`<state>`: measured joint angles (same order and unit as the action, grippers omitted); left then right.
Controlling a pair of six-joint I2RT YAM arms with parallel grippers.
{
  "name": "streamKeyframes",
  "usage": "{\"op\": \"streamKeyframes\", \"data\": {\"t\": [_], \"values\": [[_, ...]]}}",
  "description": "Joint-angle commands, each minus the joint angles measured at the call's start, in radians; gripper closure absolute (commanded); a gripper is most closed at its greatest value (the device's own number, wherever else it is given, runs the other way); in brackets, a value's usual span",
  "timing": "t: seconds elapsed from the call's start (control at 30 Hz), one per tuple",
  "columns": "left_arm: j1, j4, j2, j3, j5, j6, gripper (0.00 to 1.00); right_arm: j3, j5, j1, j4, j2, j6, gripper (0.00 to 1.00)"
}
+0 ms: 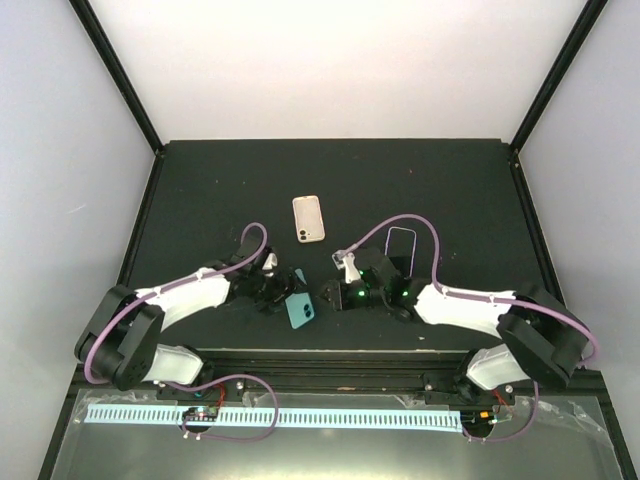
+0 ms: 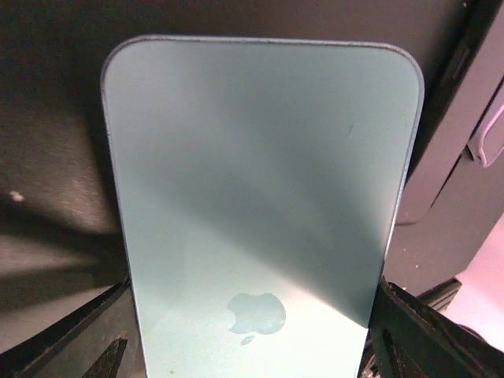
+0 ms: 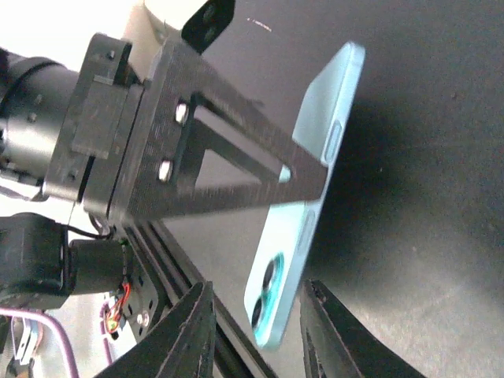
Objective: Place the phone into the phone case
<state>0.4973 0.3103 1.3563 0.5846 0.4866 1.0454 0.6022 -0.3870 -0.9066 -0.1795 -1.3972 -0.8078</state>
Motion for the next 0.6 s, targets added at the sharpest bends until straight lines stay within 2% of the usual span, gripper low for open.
{"op": "streamKeyframes", "data": {"t": [0.0, 0.17, 0.57], "values": [[0.038, -0.075, 0.011, 0.044, 0.036, 0.058, 0.39, 0.066, 0.026, -0.005, 0.005, -0.062, 0.034, 0.68], [0.062, -0.081, 0.026, 0.046, 0.031, 0.066, 0.40, 0.106, 0.037, -0.005, 0.049, -0.124, 0.027, 0.68], [0.082, -0.128, 0.046, 0.038, 0.055, 0.096, 0.40, 0.094, 0.022, -0.005, 0.006, -0.192, -0.009, 0.75]]}}
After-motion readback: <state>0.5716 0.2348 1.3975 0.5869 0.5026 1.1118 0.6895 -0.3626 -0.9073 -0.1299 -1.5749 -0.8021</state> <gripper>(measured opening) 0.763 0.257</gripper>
